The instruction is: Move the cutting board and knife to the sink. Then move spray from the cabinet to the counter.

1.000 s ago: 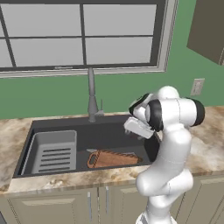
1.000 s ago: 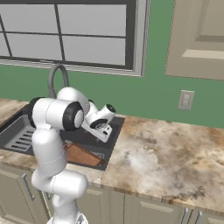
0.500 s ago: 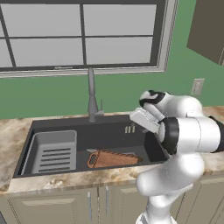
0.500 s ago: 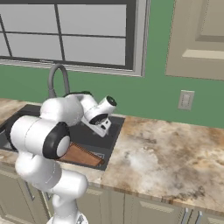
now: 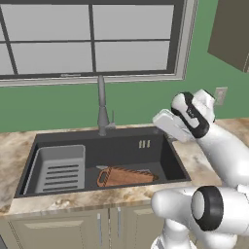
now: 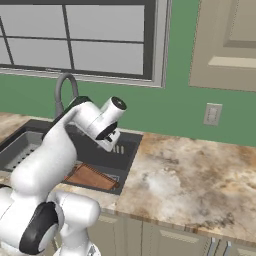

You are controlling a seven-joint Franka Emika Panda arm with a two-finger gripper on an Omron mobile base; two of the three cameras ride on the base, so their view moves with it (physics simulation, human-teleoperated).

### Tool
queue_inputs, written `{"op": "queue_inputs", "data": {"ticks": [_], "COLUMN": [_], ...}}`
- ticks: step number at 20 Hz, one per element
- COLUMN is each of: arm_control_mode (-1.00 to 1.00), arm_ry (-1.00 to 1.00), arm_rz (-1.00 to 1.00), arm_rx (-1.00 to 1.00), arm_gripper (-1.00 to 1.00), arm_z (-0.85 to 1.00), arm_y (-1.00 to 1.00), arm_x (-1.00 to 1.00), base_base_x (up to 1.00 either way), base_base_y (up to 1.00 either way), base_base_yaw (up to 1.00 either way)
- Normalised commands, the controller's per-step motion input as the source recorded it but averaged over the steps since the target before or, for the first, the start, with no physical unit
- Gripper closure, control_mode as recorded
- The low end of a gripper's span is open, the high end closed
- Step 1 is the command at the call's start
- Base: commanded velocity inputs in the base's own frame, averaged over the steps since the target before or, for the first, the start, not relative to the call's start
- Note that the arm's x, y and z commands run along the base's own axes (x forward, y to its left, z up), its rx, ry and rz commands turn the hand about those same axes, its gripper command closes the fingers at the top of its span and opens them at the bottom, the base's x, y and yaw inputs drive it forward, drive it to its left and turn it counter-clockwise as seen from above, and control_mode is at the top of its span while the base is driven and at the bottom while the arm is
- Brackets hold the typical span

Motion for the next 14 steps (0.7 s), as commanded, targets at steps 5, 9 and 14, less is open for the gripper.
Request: {"op": "queue_inputs", "data": {"ticks": [5, 9, 14], "arm_control_mode": [-1.0, -1.0, -1.0], "arm_ry": [0.0, 0.0, 0.0], "arm_rz": [-0.06, -0.09, -0.2], "arm_rx": [-0.04, -0.24, -0.33], "arm_gripper": [-1.0, -1.0, -1.0], "arm_z": [0.95, 0.49, 0.28], "arm_y": [0.0, 0.0, 0.0], "arm_x": [-0.84, -0.58, -0.26], "base_base_x": [0.0, 0.0, 0.0], "base_base_y": [0.0, 0.0, 0.0], "base_base_yaw": [0.0, 0.0, 0.0]}}
